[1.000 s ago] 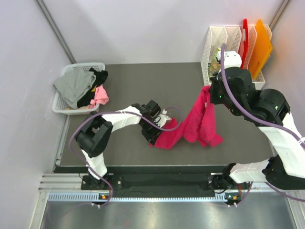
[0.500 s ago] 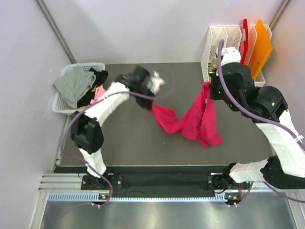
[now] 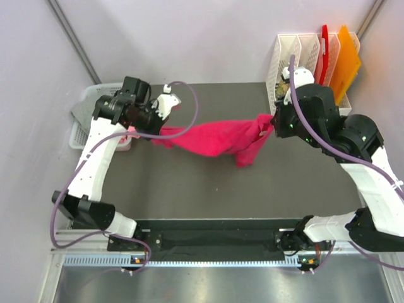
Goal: Fold and stack the t-shirts
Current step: Flatten out the tshirt
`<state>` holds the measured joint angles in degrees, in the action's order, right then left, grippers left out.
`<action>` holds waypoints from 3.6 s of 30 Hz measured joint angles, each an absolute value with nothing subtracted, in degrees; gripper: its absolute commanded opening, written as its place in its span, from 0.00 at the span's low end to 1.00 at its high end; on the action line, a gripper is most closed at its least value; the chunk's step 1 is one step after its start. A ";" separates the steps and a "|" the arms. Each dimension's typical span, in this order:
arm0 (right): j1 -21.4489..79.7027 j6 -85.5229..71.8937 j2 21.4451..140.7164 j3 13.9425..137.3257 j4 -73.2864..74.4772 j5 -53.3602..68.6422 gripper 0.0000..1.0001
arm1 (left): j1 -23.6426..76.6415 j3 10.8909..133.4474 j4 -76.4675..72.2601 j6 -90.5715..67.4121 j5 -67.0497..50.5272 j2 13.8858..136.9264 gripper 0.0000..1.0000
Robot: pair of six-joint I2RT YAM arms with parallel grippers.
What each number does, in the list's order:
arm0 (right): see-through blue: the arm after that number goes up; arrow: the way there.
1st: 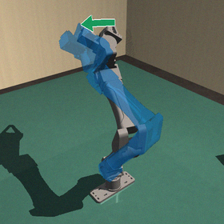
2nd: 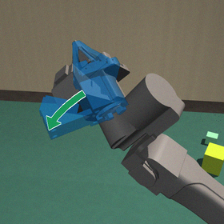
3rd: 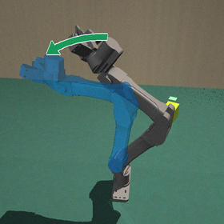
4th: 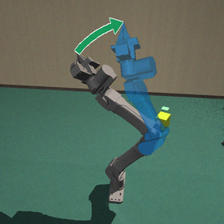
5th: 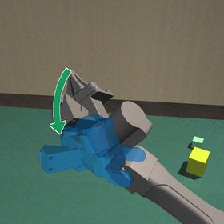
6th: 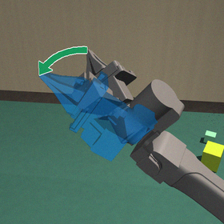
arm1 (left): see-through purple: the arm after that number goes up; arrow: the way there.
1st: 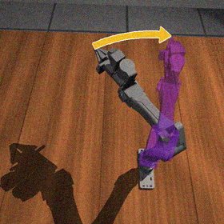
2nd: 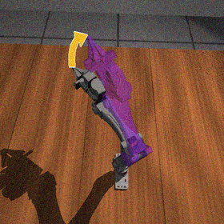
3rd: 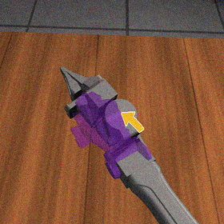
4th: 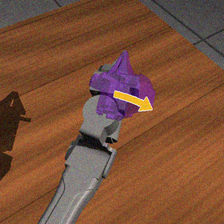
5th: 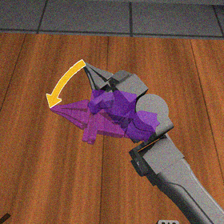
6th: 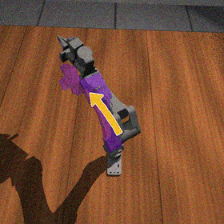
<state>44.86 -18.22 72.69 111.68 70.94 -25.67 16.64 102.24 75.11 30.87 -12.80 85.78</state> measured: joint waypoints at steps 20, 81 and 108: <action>40.23 -24.95 63.86 94.35 70.65 -13.54 0.00 | 16.60 79.50 75.24 34.41 -6.87 73.30 0.00; 33.26 -21.58 88.40 70.11 50.39 2.02 0.46 | 22.35 87.96 53.49 31.22 -5.30 114.32 0.87; 36.38 -19.05 101.91 67.61 47.72 6.39 0.44 | 18.46 84.97 52.42 31.70 -5.76 111.24 0.69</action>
<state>36.38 -19.05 101.91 67.61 47.72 6.39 18.46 84.97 52.42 31.70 -5.76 111.24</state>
